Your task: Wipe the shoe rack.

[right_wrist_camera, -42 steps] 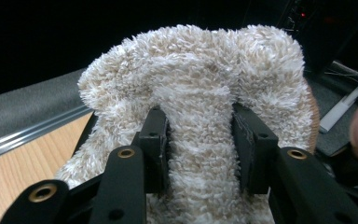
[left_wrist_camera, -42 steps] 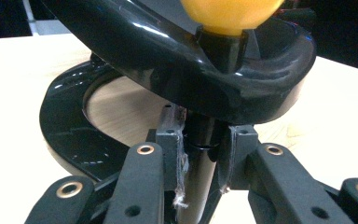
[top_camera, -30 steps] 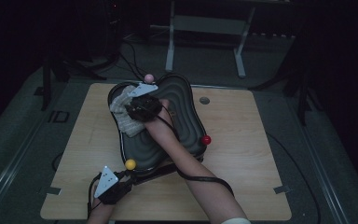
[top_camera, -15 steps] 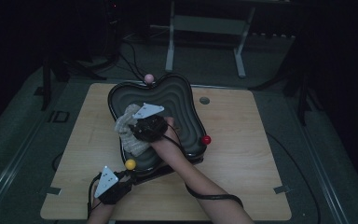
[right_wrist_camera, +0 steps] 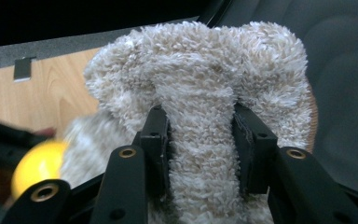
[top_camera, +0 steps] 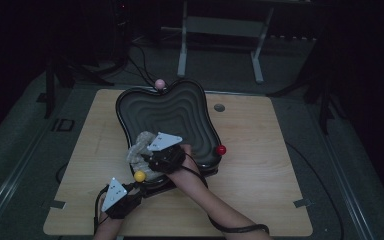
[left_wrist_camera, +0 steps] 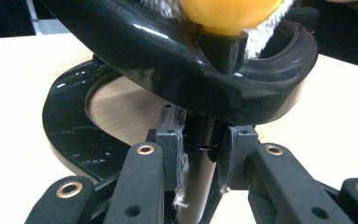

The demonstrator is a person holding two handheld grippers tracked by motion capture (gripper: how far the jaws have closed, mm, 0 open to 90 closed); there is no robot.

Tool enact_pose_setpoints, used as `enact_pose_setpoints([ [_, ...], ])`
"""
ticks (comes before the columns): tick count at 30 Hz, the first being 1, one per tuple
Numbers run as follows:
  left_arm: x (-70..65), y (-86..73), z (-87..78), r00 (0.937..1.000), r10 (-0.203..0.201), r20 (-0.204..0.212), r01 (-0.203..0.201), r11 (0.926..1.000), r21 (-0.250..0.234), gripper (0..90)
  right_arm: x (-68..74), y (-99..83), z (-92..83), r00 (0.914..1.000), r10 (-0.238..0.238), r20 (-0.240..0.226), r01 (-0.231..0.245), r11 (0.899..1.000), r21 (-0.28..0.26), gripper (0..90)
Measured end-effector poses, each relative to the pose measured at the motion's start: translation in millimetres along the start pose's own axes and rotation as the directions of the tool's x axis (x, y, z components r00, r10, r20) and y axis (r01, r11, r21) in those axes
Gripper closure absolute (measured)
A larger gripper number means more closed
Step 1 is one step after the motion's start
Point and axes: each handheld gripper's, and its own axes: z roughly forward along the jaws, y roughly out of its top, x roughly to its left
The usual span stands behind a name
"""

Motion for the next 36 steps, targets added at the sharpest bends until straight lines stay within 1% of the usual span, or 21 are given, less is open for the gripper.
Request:
enact_pose_setpoints([
  [1, 0.1, 0.0, 0.0, 1.0000, 0.000, 0.001, 0.000, 1.0000, 0.000, 72.2, 1.0, -2.6, -1.5, 1.0000, -0.003, 0.001, 0.003, 1.000, -0.001, 61.3],
  [3, 0.1, 0.0, 0.0, 1.0000, 0.001, 0.001, -0.001, 1.0000, 0.001, 72.2, 2.9, -9.7, -5.8, 0.9999, 0.011, 0.001, -0.011, 1.000, -0.004, 62.1],
  [4, 0.1, 0.0, 0.0, 1.0000, 0.001, 0.001, -0.001, 1.0000, 0.001, 72.2, 2.9, -9.7, -5.8, 0.9999, 0.011, 0.001, -0.011, 1.000, -0.004, 62.1],
  [5, 0.0, -0.2, 0.0, 1.0000, 0.000, 0.002, 0.000, 1.0000, -0.002, 72.2, 3.8, -16.1, -10.1, 0.9999, 0.014, 0.002, -0.014, 1.000, -0.006, 62.4],
  [6, 0.0, -0.2, 0.0, 1.0000, 0.000, 0.002, 0.000, 1.0000, -0.002, 72.2, 3.8, -16.1, -10.1, 0.9999, 0.014, 0.002, -0.014, 1.000, -0.006, 62.4],
  [7, 0.1, -0.1, 0.0, 1.0000, 0.003, 0.002, -0.003, 1.0000, -0.001, 72.2, 2.1, -22.3, -15.3, 0.9999, 0.016, -0.002, -0.016, 1.000, -0.003, 62.4],
  [9, -0.1, -0.1, 0.0, 1.0000, 0.004, 0.002, -0.004, 1.0000, -0.003, 72.2, 0.1, -26.3, -18.8, 1.0000, 0.006, -0.002, -0.006, 1.000, 0.001, 62.4],
  [12, 0.1, -0.2, 0.0, 1.0000, 0.005, 0.003, -0.005, 1.0000, -0.004, 72.2, -4.3, -31.5, -23.4, 1.0000, 0.005, 0.006, -0.005, 1.000, -0.003, 62.3],
  [13, 0.0, 0.1, 0.2, 0.9999, 0.012, 0.004, -0.012, 0.9999, -0.001, 72.3, -5.8, -32.4, -24.7, 0.9999, 0.003, 0.014, -0.003, 1.000, 0.000, 62.3],
  [15, -0.1, 0.2, 0.4, 0.9999, 0.012, 0.005, -0.012, 0.9999, -0.001, 72.3, -7.5, -33.4, -26.5, 0.9989, -0.015, 0.044, 0.015, 1.000, 0.003, 62.1],
  [16, -0.2, 0.0, 0.3, 0.9999, 0.014, 0.005, -0.014, 0.9999, -0.001, 72.3, -8.5, -34.1, -27.4, 0.9986, -0.014, 0.051, 0.014, 1.000, 0.002, 62.1],
  [18, -0.3, 0.0, 0.2, 0.9998, 0.018, 0.003, -0.018, 0.9998, 0.000, 72.4, -12.8, -36.5, -29.5, 0.9985, 0.004, 0.055, -0.003, 1.000, -0.005, 62.1],
  [19, -0.2, 0.3, 0.2, 0.9999, 0.014, 0.004, -0.014, 0.9999, 0.001, 72.4, -12.8, -36.5, -29.5, 0.9985, 0.004, 0.055, -0.003, 1.000, -0.005, 62.1],
  [22, -0.2, 0.0, 0.1, 0.9999, 0.011, 0.005, -0.011, 0.9999, -0.002, 72.4, -25.0, -41.0, -35.3, 0.9958, 0.036, 0.084, -0.036, 0.999, -0.012, 62.0],
  [26, -0.1, 0.1, 0.1, 1.0000, 0.008, 0.005, -0.008, 1.0000, -0.001, 72.2, -41.1, -49.9, -45.3, 0.9881, 0.079, 0.132, -0.077, 0.997, -0.021, 62.1],
  [29, -0.1, 0.0, 0.2, 1.0000, 0.001, 0.007, -0.001, 1.0000, -0.002, 72.2, -52.3, -59.7, -54.7, 0.9782, 0.116, 0.173, -0.112, 0.993, -0.030, 62.3],
  [31, 0.1, 0.0, 0.4, 1.0000, -0.003, 0.008, 0.003, 1.0000, -0.002, 72.1, -60.8, -69.0, -62.6, 0.9692, 0.157, 0.190, -0.151, 0.988, -0.043, 62.3],
  [33, 0.0, -0.4, 0.7, 0.9999, -0.015, 0.008, 0.015, 0.9999, -0.004, 71.9, -67.5, -78.9, -70.1, 0.9620, 0.197, 0.189, -0.189, 0.980, -0.059, 62.4],
  [34, -0.3, -0.2, 1.1, 0.9998, -0.018, 0.009, 0.018, 0.9998, -0.004, 71.9, -68.9, -83.0, -73.2, 0.9578, 0.217, 0.188, -0.208, 0.976, -0.067, 62.5],
  [36, -1.5, 0.0, 1.9, 0.9999, -0.011, 0.010, 0.011, 0.9999, -0.002, 71.8, -69.6, -88.7, -77.0, 0.9523, 0.237, 0.191, -0.225, 0.971, -0.085, 62.5],
])
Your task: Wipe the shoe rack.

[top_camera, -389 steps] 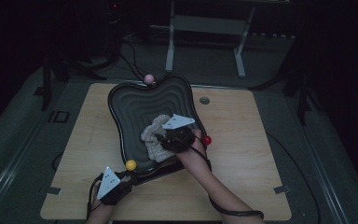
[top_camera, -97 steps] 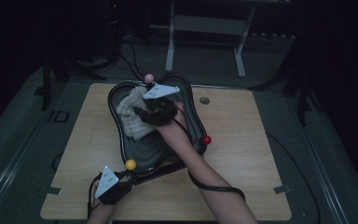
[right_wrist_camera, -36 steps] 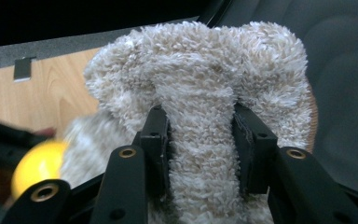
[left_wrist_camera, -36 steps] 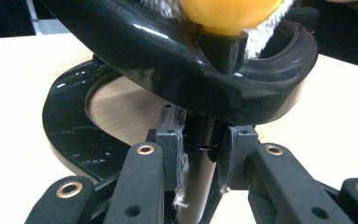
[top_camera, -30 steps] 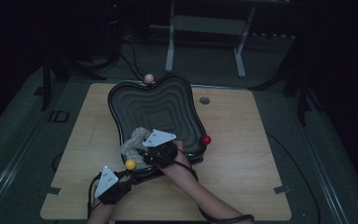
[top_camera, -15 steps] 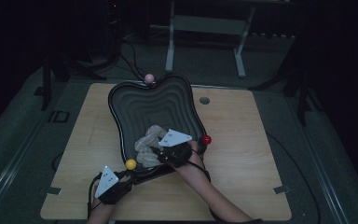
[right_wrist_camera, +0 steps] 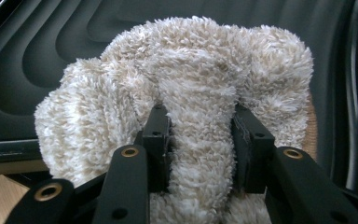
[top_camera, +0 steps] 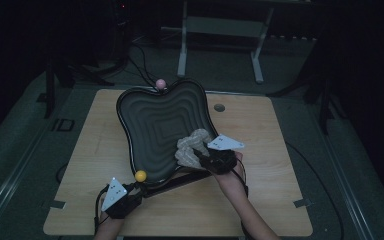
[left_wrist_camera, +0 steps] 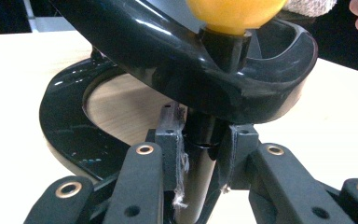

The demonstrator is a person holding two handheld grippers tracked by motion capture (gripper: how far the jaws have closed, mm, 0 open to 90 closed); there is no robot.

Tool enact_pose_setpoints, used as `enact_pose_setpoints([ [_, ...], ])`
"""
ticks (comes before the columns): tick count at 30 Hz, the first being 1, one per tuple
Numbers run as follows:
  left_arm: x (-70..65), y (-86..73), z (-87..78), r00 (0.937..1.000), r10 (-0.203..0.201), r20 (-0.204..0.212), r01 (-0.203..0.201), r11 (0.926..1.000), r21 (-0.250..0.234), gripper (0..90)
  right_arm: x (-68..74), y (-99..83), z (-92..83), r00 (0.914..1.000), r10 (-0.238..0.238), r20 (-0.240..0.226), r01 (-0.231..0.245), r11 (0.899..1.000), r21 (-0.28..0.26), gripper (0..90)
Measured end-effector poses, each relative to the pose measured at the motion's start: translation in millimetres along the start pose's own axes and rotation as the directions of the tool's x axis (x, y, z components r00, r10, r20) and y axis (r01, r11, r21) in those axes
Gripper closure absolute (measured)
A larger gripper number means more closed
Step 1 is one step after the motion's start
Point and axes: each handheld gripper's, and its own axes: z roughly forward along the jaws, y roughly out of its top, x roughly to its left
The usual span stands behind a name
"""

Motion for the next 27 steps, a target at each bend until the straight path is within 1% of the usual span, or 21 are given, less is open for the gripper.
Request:
enact_pose_setpoints([
  [2, -0.1, -0.1, 0.9, 1.0000, -0.004, 0.006, 0.004, 1.0000, -0.003, 71.8, 0.9, -2.1, -2.9, 0.9999, 0.009, 0.009, -0.009, 1.000, -0.003, 62.5],
  [7, 1.4, 0.2, 2.1, 0.9998, 0.010, 0.016, -0.010, 0.9999, -0.006, 71.7, -0.4, -3.7, -4.5, 0.9997, 0.022, 0.005, -0.022, 1.000, -0.009, 62.4],
  [9, 3.9, 0.8, 2.9, 0.9997, 0.010, 0.022, -0.010, 0.9999, -0.003, 71.1, -0.1, -2.8, -3.6, 0.9997, 0.021, 0.009, -0.021, 1.000, -0.004, 62.4],
  [13, 10.3, 3.3, 6.8, 0.9993, 0.023, 0.031, -0.023, 0.9997, 0.007, 69.6, 0.2, -2.2, -2.4, 0.9992, 0.035, 0.019, -0.035, 0.999, -0.005, 62.4],
  [14, 12.4, 3.9, 8.5, 0.9994, 0.020, 0.029, -0.020, 0.9998, 0.009, 69.7, 0.6, -2.2, -2.1, 0.9989, 0.040, 0.025, -0.040, 0.999, -0.007, 62.4],
  [15, 14.9, 4.7, 10.6, 0.9995, 0.006, 0.031, -0.007, 0.9999, 0.011, 69.7, 0.9, -2.6, -1.5, 0.9985, 0.042, 0.035, -0.042, 0.999, -0.013, 62.4],
  [16, 17.1, 5.5, 12.6, 0.9996, -0.001, 0.029, 0.001, 0.9999, 0.013, 69.6, 1.5, -2.7, -0.8, 0.9980, 0.044, 0.046, -0.043, 0.999, -0.016, 62.4],
  [17, 18.3, 6.6, 14.6, 0.9998, 0.004, 0.017, -0.004, 0.9999, 0.013, 69.6, 1.8, -2.5, 0.2, 0.9975, 0.044, 0.055, -0.043, 0.999, -0.020, 62.4],
  [18, 19.4, 8.1, 16.5, 0.9998, 0.013, 0.013, -0.013, 0.9997, 0.018, 69.6, 1.7, -2.2, 1.3, 0.9970, 0.047, 0.062, -0.046, 0.999, -0.021, 62.4],
  [22, 25.2, 12.9, 24.9, 0.9997, 0.026, -0.003, -0.026, 0.9992, 0.032, 69.7, -2.6, 1.1, 6.6, 0.9947, 0.063, 0.081, -0.062, 0.998, -0.019, 62.4],
  [25, 30.2, 15.9, 31.8, 0.9998, 0.018, -0.010, -0.018, 0.9990, 0.042, 69.7, -5.9, 4.0, 11.5, 0.9927, 0.078, 0.092, -0.076, 0.997, -0.019, 62.4],
  [26, 31.9, 17.0, 33.8, 0.9999, 0.005, -0.011, -0.005, 0.9989, 0.047, 69.6, -6.6, 4.7, 13.2, 0.9919, 0.082, 0.097, -0.080, 0.997, -0.021, 62.4],
  [27, 32.3, 17.8, 35.4, 0.9998, 0.002, -0.021, -0.001, 0.9988, 0.048, 69.6, -7.1, 5.4, 14.8, 0.9911, 0.087, 0.101, -0.085, 0.996, -0.021, 62.4],
])
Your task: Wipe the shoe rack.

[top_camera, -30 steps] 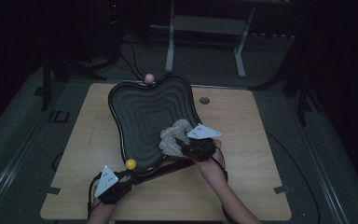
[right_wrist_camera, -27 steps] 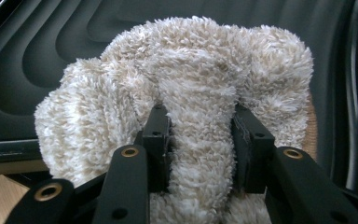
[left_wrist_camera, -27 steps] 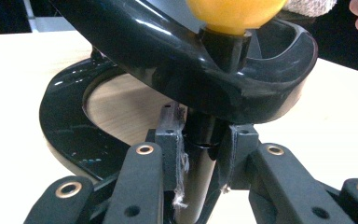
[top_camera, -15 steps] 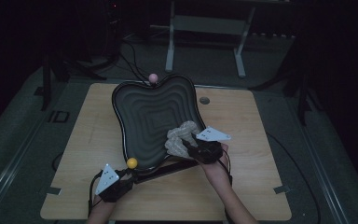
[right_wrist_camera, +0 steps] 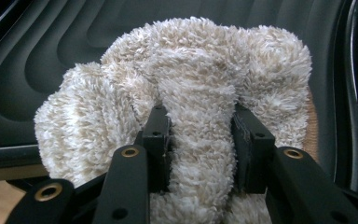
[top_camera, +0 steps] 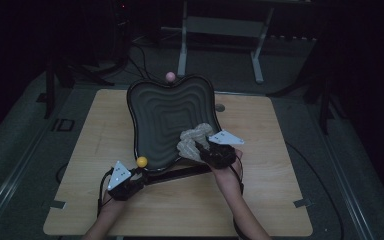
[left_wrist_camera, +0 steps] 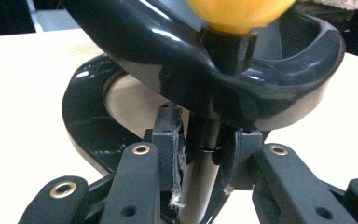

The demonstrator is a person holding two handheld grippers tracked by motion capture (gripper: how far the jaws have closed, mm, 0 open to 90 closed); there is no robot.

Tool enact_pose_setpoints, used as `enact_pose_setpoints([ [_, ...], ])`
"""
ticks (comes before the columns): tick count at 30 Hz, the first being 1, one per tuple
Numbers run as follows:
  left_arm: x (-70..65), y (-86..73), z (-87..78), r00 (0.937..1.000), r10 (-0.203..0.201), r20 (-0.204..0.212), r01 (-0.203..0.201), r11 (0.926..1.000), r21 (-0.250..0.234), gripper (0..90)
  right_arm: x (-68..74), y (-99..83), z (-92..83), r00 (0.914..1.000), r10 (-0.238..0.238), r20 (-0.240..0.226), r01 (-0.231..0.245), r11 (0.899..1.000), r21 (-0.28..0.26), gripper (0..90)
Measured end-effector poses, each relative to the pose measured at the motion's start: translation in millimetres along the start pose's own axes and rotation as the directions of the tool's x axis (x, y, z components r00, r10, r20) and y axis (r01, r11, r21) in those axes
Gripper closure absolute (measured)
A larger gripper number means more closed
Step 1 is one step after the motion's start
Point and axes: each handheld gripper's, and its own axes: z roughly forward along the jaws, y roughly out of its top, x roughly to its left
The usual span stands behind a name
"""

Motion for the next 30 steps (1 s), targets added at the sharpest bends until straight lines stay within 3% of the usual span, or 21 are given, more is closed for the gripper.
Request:
enact_pose_setpoints([
  [5, 0.3, 1.8, 1.5, 0.9997, 0.019, -0.016, -0.019, 0.9997, 0.015, 63.5, -0.9, 1.3, 3.2, 0.9999, 0.012, 0.007, -0.012, 1.000, -0.004, 62.3],
  [11, -2.2, 0.3, -13.1, 0.9977, 0.042, -0.053, -0.042, 0.9991, 0.005, 58.0, -1.7, 1.9, 3.1, 0.9999, 0.012, 0.002, -0.012, 1.000, 0.002, 62.3],
  [13, -2.6, 0.9, -20.4, 0.9992, 0.013, -0.037, -0.013, 0.9998, 0.015, 51.7, -1.9, 2.2, 3.2, 0.9999, 0.011, 0.001, -0.011, 1.000, 0.003, 62.3],
  [15, -3.3, 1.9, -29.0, 0.9983, 0.019, -0.055, -0.018, 0.9996, 0.024, 48.8, -1.8, 2.1, 3.2, 0.9999, 0.011, 0.002, -0.011, 1.000, 0.002, 62.2],
  [16, -2.5, 2.9, -33.5, 0.9989, 0.001, -0.046, 0.001, 0.9995, 0.031, 47.5, -1.6, 2.1, 3.2, 0.9999, 0.012, 0.002, -0.012, 1.000, 0.002, 62.2],
  [19, -2.1, 7.7, -47.9, 0.9989, -0.033, -0.032, 0.034, 0.9994, 0.011, 41.3, -1.8, 2.1, 3.2, 0.9999, 0.011, 0.001, -0.011, 1.000, 0.002, 62.2],
  [21, -3.6, 14.3, -56.4, 0.9993, -0.016, -0.033, 0.015, 0.9998, -0.013, 39.5, -1.5, 1.8, 3.1, 0.9999, 0.011, 0.003, -0.011, 1.000, 0.000, 62.2],
  [23, -4.7, 22.8, -62.8, 1.0000, -0.002, -0.008, 0.002, 0.9990, -0.044, 37.6, -1.4, 1.8, 3.0, 0.9999, 0.012, 0.003, -0.012, 1.000, 0.001, 62.2],
  [25, -7.1, 32.2, -64.8, 0.9991, 0.041, -0.005, -0.041, 0.9974, -0.059, 36.4, -1.4, 1.6, 3.1, 0.9999, 0.011, 0.003, -0.011, 1.000, -0.001, 62.2],
  [28, -9.1, 44.1, -59.9, 0.9971, 0.075, 0.014, -0.073, 0.9943, -0.078, 34.2, -1.4, 1.5, 3.0, 0.9999, 0.012, 0.003, -0.012, 1.000, -0.002, 62.2],
  [30, -8.6, 49.7, -52.6, 0.9961, 0.088, 0.002, -0.087, 0.9932, -0.077, 34.2, -1.7, 1.8, 3.1, 0.9999, 0.011, 0.002, -0.011, 1.000, -0.001, 62.3],
])
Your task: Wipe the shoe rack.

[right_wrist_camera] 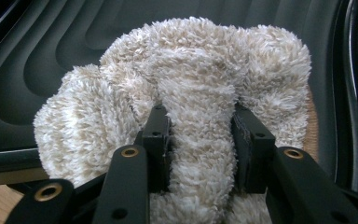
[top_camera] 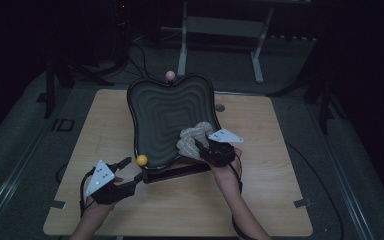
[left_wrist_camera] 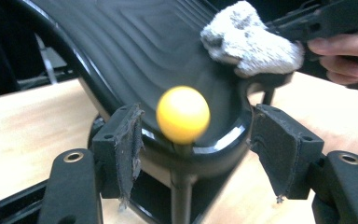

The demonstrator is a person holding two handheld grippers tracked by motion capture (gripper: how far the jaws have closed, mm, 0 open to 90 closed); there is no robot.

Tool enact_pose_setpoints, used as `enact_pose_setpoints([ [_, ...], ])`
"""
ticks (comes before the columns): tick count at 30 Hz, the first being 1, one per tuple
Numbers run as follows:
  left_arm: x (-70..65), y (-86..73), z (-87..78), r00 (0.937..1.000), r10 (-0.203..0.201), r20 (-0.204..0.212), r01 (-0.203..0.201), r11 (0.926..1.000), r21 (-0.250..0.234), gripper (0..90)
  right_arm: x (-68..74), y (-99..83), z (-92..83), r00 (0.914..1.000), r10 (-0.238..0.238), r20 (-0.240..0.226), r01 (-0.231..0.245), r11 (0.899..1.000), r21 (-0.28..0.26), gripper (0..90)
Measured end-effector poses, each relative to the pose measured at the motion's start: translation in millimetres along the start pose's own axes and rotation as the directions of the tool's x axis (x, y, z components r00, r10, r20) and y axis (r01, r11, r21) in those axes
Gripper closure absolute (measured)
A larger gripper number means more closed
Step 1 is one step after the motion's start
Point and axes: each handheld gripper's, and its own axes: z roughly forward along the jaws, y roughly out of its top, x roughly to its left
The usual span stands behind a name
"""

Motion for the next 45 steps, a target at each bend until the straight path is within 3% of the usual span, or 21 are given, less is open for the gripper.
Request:
enact_pose_setpoints([
  [8, 1.5, 10.7, 22.7, 0.9979, 0.064, -0.012, -0.064, 0.9978, 0.018, 38.2, 0.0, -0.1, -0.1, 1.0000, -0.001, -0.001, 0.001, 1.000, 0.000, 62.2],
  [14, 5.6, 6.4, 29.5, 0.9976, 0.068, -0.012, -0.067, 0.9969, 0.042, 45.0, 0.0, -0.2, -0.3, 1.0000, 0.000, -0.002, 0.000, 1.000, -0.002, 62.2],
  [17, 4.8, 5.3, 30.4, 0.9973, 0.073, -0.003, -0.073, 0.9961, 0.050, 50.4, -0.3, 0.0, -0.1, 1.0000, -0.001, -0.002, 0.001, 1.000, 0.000, 62.2],
  [19, 2.8, 3.7, 31.4, 0.9954, 0.094, -0.021, -0.093, 0.9944, 0.050, 56.4, -0.2, -0.2, -0.2, 1.0000, -0.001, -0.003, 0.001, 1.000, -0.002, 62.2],
  [27, 3.0, 0.5, 31.2, 0.9976, 0.066, -0.020, -0.066, 0.9975, 0.026, 58.0, -1.8, -1.4, -1.9, 0.9995, 0.025, -0.018, -0.025, 0.999, -0.022, 63.5],
  [30, 2.5, -0.3, 31.3, 0.9980, 0.059, -0.023, -0.058, 0.9981, 0.018, 58.0, -0.1, 1.0, -5.3, 0.9994, 0.011, -0.032, -0.012, 1.000, -0.024, 65.0],
  [37, 2.2, 1.1, 31.1, 0.9974, 0.067, -0.024, -0.067, 0.9973, 0.031, 58.1, 17.8, 5.3, -34.5, 0.9934, -0.061, -0.097, 0.055, 0.997, -0.060, 65.5],
  [40, 2.8, 0.5, 31.0, 0.9977, 0.064, -0.020, -0.063, 0.9976, 0.026, 58.2, 21.8, -0.7, -52.1, 0.9906, -0.065, -0.120, 0.057, 0.996, -0.071, 65.4],
  [45, 5.0, -0.7, 31.1, 0.9983, 0.059, -0.005, -0.059, 0.9982, 0.014, 58.1, 18.3, -18.3, -77.7, 0.9869, -0.047, -0.154, 0.041, 0.998, -0.043, 65.4],
])
